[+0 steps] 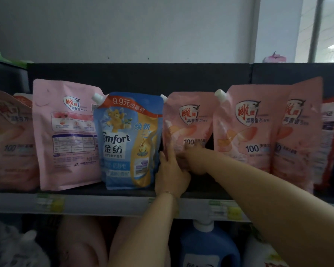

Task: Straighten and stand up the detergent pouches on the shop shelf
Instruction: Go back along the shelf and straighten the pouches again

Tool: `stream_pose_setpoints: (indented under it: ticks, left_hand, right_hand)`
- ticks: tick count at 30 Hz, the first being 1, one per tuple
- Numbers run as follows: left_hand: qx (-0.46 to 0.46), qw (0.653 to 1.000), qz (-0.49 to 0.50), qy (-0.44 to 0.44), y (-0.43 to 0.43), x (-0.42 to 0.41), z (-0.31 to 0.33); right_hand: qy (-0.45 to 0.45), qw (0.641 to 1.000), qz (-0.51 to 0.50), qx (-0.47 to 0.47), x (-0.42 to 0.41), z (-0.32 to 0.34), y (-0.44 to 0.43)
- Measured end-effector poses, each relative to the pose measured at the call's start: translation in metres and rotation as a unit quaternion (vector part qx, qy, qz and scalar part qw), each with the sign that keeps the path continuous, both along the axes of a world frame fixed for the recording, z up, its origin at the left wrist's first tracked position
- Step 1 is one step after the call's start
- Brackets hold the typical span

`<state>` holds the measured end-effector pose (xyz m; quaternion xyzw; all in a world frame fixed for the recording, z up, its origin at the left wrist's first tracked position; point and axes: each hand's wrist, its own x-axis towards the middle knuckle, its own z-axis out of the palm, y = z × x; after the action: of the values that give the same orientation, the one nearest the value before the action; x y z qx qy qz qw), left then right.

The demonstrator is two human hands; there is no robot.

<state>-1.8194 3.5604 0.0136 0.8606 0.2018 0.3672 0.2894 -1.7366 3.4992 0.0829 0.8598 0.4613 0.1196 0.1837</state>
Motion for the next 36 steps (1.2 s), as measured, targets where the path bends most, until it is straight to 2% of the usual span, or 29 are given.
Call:
stream_pose_setpoints:
  ticks: [1,4,7,9,12,15,17,20,23,27,30,33,36]
  left_hand:
    - [-0.002,1.000,0.005,0.003,0.000,0.001,-0.001]
    - [-0.010,1.000,0.007,0.004,0.002,0.002,-0.001]
    - [0.025,0.999,0.007,0.019,0.000,0.003,-0.002]
    - [0.067,0.997,-0.002,0.032,-0.004,0.000,-0.001]
    - [0.103,0.993,0.008,0.051,-0.006,-0.003,0.001]
    - [0.113,0.991,0.012,0.063,-0.008,-0.004,0.004]
    - [0.112,0.991,0.010,0.069,-0.008,-0.003,0.005]
    - [0.109,0.990,0.010,0.087,-0.006,-0.001,0.006]
    - [0.171,0.975,0.046,0.134,-0.003,0.005,0.005]
    - [0.201,0.963,0.003,0.180,-0.005,0.009,0.010]
    - [0.173,0.965,-0.042,0.191,-0.014,0.007,0.025]
    - [0.106,0.980,-0.103,0.134,-0.030,0.012,0.035]
    - [0.048,0.981,-0.148,0.119,-0.043,0.024,0.031]
  right_hand:
    - [-0.006,0.999,0.034,-0.015,-0.010,0.007,-0.009]
    - [-0.025,0.990,0.137,0.036,-0.036,0.023,-0.035]
    - [-0.059,0.980,0.172,0.079,-0.044,0.022,-0.060]
    - [-0.052,0.976,0.163,0.131,-0.041,0.017,-0.079]
    - [-0.097,0.965,0.152,0.191,-0.026,0.003,-0.109]
    - [-0.131,0.936,0.141,0.296,-0.016,-0.022,-0.134]
    - [-0.121,0.919,0.108,0.358,-0.013,-0.037,-0.142]
    - [-0.067,0.916,0.048,0.394,-0.006,-0.058,-0.142]
    - [-0.043,0.908,0.030,0.415,0.002,-0.073,-0.139]
    - [-0.027,0.898,0.030,0.439,0.005,-0.075,-0.141]
    - [-0.019,0.885,0.021,0.466,0.005,-0.076,-0.141]
    - [-0.024,0.868,0.003,0.496,0.005,-0.077,-0.140]
    - [-0.031,0.856,0.000,0.515,0.005,-0.077,-0.141]
